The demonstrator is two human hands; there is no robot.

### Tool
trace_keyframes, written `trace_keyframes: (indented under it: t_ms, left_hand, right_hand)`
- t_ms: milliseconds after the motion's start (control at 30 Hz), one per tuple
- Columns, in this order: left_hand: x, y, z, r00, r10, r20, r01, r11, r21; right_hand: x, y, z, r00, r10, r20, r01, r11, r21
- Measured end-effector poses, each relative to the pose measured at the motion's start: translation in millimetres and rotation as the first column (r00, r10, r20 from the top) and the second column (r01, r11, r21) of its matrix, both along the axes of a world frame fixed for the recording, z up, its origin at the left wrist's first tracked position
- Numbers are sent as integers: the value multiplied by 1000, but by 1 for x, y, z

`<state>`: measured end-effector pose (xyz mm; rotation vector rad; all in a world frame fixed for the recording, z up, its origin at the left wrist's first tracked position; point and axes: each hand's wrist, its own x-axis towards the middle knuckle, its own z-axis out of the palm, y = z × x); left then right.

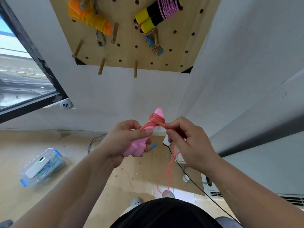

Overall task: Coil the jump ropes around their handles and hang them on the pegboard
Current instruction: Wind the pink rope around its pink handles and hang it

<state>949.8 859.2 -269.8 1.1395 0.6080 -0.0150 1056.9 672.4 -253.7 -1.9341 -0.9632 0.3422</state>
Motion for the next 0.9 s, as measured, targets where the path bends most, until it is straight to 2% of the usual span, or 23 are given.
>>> trace_keyframes:
  t_ms: [100, 167, 200, 233, 300, 367, 467, 600, 700, 800, 900]
  left_hand:
    - [-3, -1, 3, 998, -5, 58, 14, 988, -151]
    - [-4, 1, 4, 996, 4, 92, 19, 968, -249]
    - [-5, 3, 5, 994, 3, 109, 29, 958, -285]
    - [-6, 5, 4, 992, -9, 130, 49, 950, -307]
    - [-8, 8, 3, 985, -66, 157, 111, 946, -304]
    - [-10, 7, 2, 978, -114, 177, 164, 939, -301]
    - [-10, 5, 0, 971, -126, 204, 189, 926, -326]
    - [-9, -5, -1, 920, -188, 345, 317, 873, -371]
    - [-9, -6, -2, 909, -232, 347, 360, 858, -367]
    - [-14, 3, -3, 922, -308, 236, 358, 910, -208]
    - [-19, 9, 0, 901, -425, 93, 425, 905, 11]
  right_hand:
    - [0, 1, 8, 959, 36, -281, 13, 985, 170]
    - [6, 0, 8, 921, 61, -386, 3, 987, 164]
    - [8, -1, 6, 923, 54, -381, -8, 993, 120]
    - [12, -3, 3, 952, 46, -301, -32, 998, 53]
    - [20, -6, -5, 996, 87, 25, -84, 990, -115]
    - [28, -7, -8, 961, 150, 231, -99, 971, -219]
    - [35, -8, -9, 931, 191, 312, -100, 954, -283]
    - [21, 5, -13, 822, 304, 482, -181, 941, -286]
    - [24, 13, -10, 774, 383, 505, -252, 917, -310]
    - [38, 15, -7, 673, 505, 540, -294, 853, -430]
    - [52, 20, 0, 514, 662, 546, -323, 739, -591]
